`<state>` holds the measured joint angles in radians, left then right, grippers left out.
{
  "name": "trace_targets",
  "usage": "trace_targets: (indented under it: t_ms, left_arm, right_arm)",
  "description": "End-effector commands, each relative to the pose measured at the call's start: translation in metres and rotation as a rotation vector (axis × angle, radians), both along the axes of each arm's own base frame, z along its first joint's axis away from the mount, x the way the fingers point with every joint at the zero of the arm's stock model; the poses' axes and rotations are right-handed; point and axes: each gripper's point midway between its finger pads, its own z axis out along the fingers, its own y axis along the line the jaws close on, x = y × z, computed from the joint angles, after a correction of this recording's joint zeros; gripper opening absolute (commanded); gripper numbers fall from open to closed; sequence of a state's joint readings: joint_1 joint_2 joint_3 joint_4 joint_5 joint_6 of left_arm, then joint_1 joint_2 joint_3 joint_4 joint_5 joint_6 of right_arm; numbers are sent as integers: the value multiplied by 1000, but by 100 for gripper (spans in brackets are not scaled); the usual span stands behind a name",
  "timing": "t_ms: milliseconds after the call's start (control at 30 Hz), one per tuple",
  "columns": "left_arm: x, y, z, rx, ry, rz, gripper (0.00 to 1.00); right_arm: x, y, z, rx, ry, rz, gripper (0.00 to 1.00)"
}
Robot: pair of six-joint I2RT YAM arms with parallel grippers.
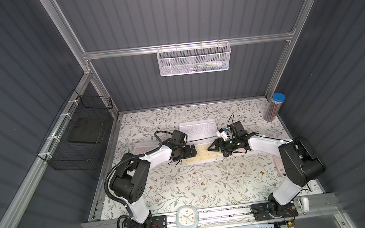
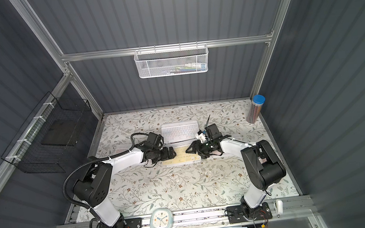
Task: Stack the numeric keypads
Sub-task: Pick up the numeric keypad from the center of the board.
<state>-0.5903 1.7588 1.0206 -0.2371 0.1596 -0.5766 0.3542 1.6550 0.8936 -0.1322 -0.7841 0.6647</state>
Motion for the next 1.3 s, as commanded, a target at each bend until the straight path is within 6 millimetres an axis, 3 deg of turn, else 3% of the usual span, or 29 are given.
trace_targets:
  t_ms: [0,267,533,633,833,933,1100,1267]
  left_arm:
    - [-35,13,-38,57,162,-10,100]
    - [-32,15,-34,44,152,-5,100]
    - [-21,19,-17,18,106,3,100]
    - [-19,20,-10,13,94,1,100]
    - [-14,17,13,-41,59,1,100]
    - [-8,17,35,-91,27,15,100]
    - [2,26,65,-164,-14,43,100]
    - [6,36,77,-207,-22,65,100]
  right_arm:
    - [2,-7,7,-27,-27,5,61]
    - [6,-8,16,9,-36,-16,52]
    - [10,-11,24,28,-48,-36,42]
    - [11,-10,29,45,-53,-39,32]
    - [10,-6,40,97,-60,-41,15]
    - [9,-3,49,133,-65,-41,1]
    - [10,3,70,211,-78,-34,0]
    - [13,6,90,247,-102,-27,0]
